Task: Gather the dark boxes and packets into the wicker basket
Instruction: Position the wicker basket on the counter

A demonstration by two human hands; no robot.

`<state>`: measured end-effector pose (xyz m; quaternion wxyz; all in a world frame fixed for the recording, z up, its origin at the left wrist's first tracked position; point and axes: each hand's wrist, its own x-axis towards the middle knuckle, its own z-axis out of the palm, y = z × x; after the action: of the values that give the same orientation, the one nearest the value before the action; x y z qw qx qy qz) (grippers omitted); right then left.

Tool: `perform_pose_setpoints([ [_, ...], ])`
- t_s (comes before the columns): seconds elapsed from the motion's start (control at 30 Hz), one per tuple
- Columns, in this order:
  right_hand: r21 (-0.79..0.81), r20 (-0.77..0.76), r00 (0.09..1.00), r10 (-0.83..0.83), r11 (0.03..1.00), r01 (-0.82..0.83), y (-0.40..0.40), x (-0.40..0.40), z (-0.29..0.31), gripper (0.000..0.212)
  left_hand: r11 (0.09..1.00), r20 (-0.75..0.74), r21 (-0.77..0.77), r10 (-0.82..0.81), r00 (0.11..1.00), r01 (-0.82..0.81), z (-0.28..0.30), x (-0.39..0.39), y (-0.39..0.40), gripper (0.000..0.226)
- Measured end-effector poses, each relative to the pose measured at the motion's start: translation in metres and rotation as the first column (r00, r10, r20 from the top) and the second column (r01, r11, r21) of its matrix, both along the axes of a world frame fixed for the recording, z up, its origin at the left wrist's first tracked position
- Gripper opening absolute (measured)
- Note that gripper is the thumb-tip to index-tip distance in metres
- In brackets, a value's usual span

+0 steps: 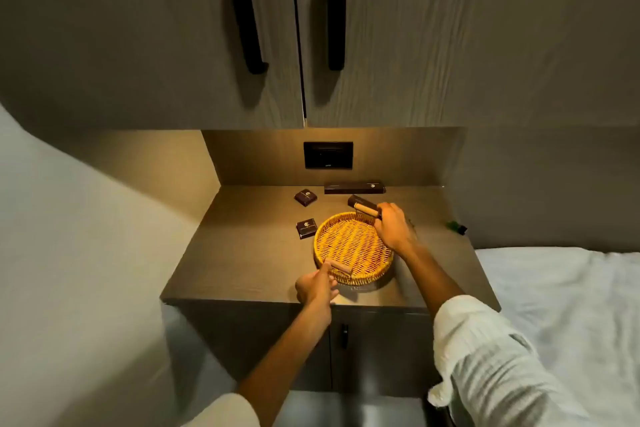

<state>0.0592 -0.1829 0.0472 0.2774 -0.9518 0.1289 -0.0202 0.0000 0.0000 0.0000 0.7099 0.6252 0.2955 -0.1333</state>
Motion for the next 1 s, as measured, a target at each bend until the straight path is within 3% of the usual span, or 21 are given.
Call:
perform_pose_setpoints([
  [0.17,-0.028,-0.136,0.987,0.087,0.995,-0.091,-0.005,0.034,-0.013,0.043,0.971,-0.107,-0.237,-0.037,0.994,0.01,-0.013,0.011,-0.007,0.034],
  [0.3,0.051,-0.148,0.986,0.079,0.996,-0.073,-0.006,0.051,-0.025,0.041,0.972,-0.095,-0.233,-0.021,0.995,-0.002,-0.019,0.023,-0.008,0.027],
  [0.5,0.219,-0.051,0.993,-0.106,0.969,0.115,-0.012,0.054,-0.042,0.034,0.972,-0.053,-0.234,0.001,0.999,-0.013,-0.027,0.043,0.007,0.025],
  [0.67,0.36,0.138,0.965,-0.222,0.919,0.16,-0.013,0.021,-0.052,0.033,0.99,0.081,-0.139,-0.002,0.997,0.014,-0.024,0.068,0.033,0.022],
  [0.83,0.454,0.137,0.935,-0.328,0.86,0.235,-0.007,-0.009,-0.072,0.018,0.995,0.135,0.021,-0.102,0.986,0.1,-0.021,0.093,0.047,0.023],
  [1.0,0.446,0.082,0.922,-0.379,0.841,0.306,-0.007,-0.015,-0.087,0.026,0.985,0.147,0.054,-0.169,0.975,0.163,-0.034,0.099,0.048,0.028],
])
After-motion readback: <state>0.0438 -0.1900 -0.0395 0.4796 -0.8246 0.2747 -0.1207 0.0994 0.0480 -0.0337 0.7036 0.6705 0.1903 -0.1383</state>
